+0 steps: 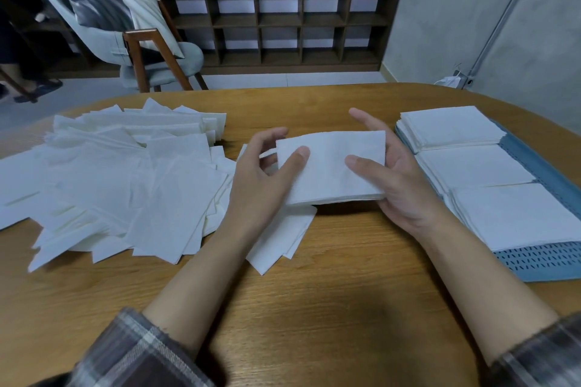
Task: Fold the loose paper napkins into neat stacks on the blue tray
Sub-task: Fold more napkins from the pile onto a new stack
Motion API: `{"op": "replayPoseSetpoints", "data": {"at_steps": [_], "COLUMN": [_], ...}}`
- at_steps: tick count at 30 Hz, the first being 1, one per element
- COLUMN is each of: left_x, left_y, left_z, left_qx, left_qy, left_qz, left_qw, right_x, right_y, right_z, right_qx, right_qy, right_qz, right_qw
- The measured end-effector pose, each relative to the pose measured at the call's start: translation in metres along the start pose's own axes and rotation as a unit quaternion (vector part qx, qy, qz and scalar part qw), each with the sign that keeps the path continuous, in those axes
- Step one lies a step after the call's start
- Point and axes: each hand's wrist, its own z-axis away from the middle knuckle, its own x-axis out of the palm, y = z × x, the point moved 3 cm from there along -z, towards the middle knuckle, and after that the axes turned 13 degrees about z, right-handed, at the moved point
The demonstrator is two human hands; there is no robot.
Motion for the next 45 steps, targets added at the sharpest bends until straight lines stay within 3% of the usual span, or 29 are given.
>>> {"op": "replayPoseSetpoints", "data": {"at_steps": [2,4,9,19,24,32,45], "left_x": [0.005,0.008,-0.003,-0.007,-0.011,0.001,-0.008], "left_y": [0.002,0.002,-0.006,-0.011,-0.008,-0.001,-0.006], "left_z": [0.002,0.003,-0.005,-0.009,-0.010,-0.003,-0.011], "left_qx": [-0.060,-0.072,0.006,0.023,0.041,-0.018,0.061], "left_qy": [-0.047,-0.079,-0.029,-0.021,-0.004,-0.128,-0.070], "left_qz": [0.085,0.103,0.005,0.018,0.003,0.106,0.004], "left_qw": [0.994,0.989,1.000,0.999,0.999,0.986,0.996], "right_x": [0.001,0.001,0.001,-0.001,0.001,0.002,0.000], "right_y": [0.000,0.001,0.006,0.005,-0.002,0.003,0.007], "right_z": [0.001,0.000,-0.003,-0.002,0.000,0.000,-0.001], "right_qx": [0.005,0.012,0.042,0.037,0.014,0.029,-0.028], "right_qy": [-0.007,-0.003,0.012,0.036,-0.031,-0.051,-0.002], "right_qz": [-0.019,-0.010,0.053,0.097,0.048,0.037,0.196], "right_qw": [1.000,1.000,0.998,0.994,0.998,0.998,0.980]}}
